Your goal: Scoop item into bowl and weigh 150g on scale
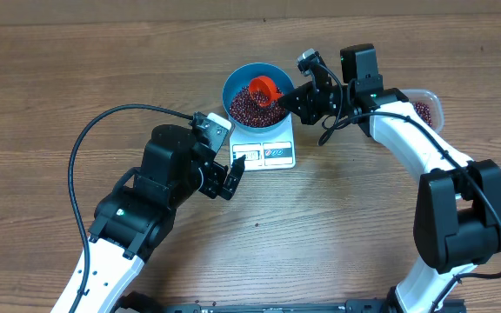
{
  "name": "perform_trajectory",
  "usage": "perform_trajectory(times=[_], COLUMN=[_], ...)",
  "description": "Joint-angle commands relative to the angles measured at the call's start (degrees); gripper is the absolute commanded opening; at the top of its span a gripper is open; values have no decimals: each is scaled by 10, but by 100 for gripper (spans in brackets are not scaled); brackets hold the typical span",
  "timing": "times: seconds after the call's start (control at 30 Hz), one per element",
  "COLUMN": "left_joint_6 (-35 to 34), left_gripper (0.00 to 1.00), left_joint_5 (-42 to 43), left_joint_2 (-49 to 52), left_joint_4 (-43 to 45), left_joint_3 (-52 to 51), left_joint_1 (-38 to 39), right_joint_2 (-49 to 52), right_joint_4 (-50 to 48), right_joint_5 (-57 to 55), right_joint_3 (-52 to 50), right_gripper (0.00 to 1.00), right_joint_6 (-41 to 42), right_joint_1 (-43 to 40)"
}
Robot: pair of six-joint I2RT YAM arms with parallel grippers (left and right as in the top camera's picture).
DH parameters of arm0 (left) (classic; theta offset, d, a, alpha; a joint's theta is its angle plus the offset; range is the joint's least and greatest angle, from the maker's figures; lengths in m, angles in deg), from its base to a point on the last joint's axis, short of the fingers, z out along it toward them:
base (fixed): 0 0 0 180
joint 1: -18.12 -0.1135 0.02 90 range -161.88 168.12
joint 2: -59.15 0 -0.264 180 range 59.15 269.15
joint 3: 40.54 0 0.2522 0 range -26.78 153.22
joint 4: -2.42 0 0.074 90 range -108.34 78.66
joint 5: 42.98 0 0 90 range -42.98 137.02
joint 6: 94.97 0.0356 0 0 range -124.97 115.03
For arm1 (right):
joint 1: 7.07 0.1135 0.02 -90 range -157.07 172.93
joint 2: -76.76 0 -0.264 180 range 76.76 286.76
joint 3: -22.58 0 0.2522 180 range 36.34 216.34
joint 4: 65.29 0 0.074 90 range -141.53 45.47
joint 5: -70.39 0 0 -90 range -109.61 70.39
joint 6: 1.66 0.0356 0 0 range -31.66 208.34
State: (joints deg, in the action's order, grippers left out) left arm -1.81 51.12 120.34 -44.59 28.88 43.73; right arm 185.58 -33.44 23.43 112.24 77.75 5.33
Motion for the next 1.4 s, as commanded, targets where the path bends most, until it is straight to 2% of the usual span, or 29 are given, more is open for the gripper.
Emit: perform_trajectory(times=[0.0, 0.43, 0.53, 0.73, 1.07, 1.23, 1.37], left_joint_6=[-6, -6, -6, -6, -6, -6, -6], left_gripper=[100, 99, 99, 100, 100, 99, 100], left_joint_5=[4, 4, 4, 4, 4, 4, 4], left_joint_2=[3, 3, 3, 3, 3, 3, 3], left_joint_4=[0, 0, 0, 0, 0, 0, 0], left_joint_3=[12, 12, 12, 12, 12, 12, 12], left_joint_1=[-1, -1, -1, -1, -1, -1, -1], right_joint_2=[-31, -45, -61, -90, -91, -91, -91], right_joint_4=[2, -6, 14, 40, 76, 82, 92], right_joint_5=[-6, -15, -21, -112, -115, -83, 24], right_joint_3=[7, 14, 17, 17, 17, 17, 17], right_gripper=[4, 4, 4, 4, 4, 4, 4], right_joint_6=[-4, -4, -4, -4, -4, 1, 33], right_joint_1=[-2, -2, 0, 12, 17, 17, 16])
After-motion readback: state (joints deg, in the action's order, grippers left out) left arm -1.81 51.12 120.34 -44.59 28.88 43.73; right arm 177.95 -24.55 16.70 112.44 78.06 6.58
